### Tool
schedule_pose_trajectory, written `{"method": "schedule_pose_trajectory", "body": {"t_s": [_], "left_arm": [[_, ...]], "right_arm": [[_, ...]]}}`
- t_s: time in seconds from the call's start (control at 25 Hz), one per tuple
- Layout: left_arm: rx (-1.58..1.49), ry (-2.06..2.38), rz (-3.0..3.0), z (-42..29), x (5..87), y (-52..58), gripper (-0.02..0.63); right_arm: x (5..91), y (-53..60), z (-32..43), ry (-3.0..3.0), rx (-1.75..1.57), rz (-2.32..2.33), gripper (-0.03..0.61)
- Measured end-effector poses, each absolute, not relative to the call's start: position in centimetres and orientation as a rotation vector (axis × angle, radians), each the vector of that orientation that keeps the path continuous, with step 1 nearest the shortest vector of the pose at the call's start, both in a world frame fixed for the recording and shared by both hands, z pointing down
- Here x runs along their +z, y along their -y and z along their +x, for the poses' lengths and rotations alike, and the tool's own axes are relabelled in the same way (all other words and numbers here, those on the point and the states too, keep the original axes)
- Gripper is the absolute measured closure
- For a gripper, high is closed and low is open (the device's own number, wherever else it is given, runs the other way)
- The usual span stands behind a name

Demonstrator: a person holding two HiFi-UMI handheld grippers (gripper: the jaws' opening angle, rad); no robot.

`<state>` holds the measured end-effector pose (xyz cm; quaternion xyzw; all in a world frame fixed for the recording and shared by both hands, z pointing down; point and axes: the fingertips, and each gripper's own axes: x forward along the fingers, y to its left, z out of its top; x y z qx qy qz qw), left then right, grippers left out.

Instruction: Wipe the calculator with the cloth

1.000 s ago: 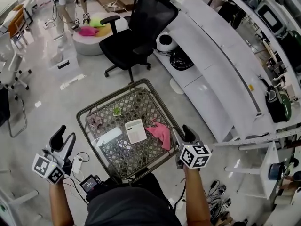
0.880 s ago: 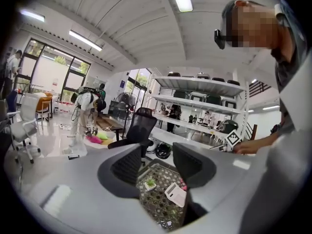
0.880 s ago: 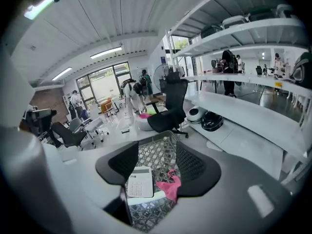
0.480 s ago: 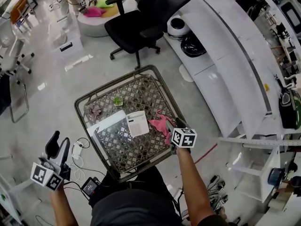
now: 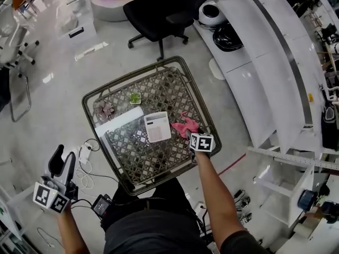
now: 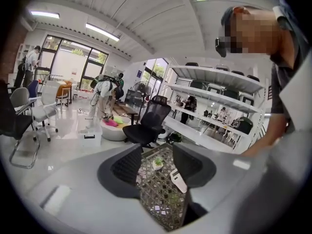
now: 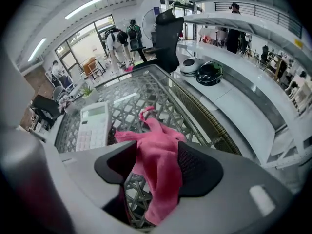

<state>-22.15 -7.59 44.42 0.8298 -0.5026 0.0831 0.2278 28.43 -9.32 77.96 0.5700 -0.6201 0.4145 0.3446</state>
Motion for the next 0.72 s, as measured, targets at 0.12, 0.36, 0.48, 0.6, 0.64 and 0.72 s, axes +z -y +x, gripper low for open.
{"method": "schedule_pose_trajectory", "body": {"t_s": [0.12,0.36,0.48,0.6,0.64,0.72], "left_arm": [[0.235,1.396,2.268,-22.5,44.8,7.2,0.39],[0.228,1.418,2.243,-23.3,45.3,6.8,0.39],[0.224,1.416,2.237,-23.5,45.5,6.8,0.39],[0.218,1.419,2.233,-23.8,45.5,6.7,0.39],[0.216,1.421,2.232,-24.0,45.6,6.6,0.39],[0.213,1.427,2.228,-24.3,45.7,6.5,0.39]], "right_arm": [[80.1,8.6,28.9,1.557,1.084,1.44,0.334],[80.6,8.7,28.7,1.569,1.081,1.394,0.399],[80.4,8.7,28.2,1.579,1.091,1.364,0.464],[79.6,9.4,27.5,1.608,1.089,1.384,0.479],[79.0,9.9,27.0,1.631,1.083,1.399,0.479],[77.5,11.0,25.7,1.691,1.061,1.426,0.48]]}}
